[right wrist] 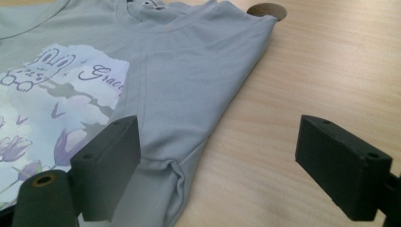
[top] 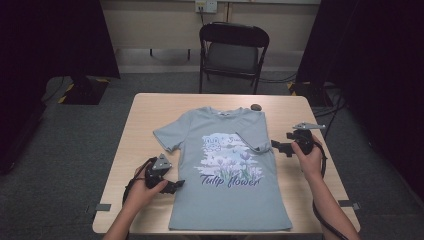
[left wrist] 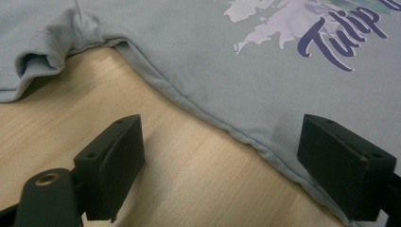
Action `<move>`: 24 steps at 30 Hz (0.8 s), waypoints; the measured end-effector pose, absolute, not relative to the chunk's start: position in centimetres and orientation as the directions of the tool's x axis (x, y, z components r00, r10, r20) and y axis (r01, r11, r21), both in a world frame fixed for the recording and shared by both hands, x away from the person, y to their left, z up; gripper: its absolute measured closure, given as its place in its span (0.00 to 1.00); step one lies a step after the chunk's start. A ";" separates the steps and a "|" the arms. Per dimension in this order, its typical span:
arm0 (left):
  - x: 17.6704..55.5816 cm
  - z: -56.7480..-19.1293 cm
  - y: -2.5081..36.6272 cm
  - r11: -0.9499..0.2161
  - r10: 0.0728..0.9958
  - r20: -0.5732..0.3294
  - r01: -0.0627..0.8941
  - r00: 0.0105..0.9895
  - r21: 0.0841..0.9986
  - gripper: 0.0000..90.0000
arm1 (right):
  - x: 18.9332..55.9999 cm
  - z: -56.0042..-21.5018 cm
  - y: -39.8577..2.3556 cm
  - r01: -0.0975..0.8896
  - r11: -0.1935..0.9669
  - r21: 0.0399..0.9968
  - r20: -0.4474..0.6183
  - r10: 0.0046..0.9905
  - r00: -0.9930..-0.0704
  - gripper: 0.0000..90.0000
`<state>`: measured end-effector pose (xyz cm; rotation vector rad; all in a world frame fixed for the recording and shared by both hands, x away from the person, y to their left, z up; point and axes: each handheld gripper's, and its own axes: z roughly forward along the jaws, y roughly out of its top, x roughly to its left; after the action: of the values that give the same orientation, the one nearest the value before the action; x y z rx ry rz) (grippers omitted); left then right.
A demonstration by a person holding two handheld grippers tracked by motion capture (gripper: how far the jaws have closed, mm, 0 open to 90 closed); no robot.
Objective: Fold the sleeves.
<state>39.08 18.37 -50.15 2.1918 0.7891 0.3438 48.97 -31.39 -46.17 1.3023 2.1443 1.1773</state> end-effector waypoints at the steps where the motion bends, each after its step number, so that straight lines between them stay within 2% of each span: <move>1: 39.1 -50.1 18.4 -0.516 0.635 -0.004 0.428 0.772 0.743 0.17 | 48.8 -46.4 -31.5 0.550 0.225 0.804 0.104 0.858 -0.503 0.15; 24: 39.1 -50.1 18.4 -0.513 0.638 -0.005 0.430 0.770 0.743 0.17 | 47.0 -48.5 -33.1 0.577 0.285 0.766 0.065 0.858 -0.510 0.16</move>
<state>39.06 18.35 -50.15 2.1909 0.7918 0.3453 47.00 -33.06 -48.50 1.2970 2.1999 1.0785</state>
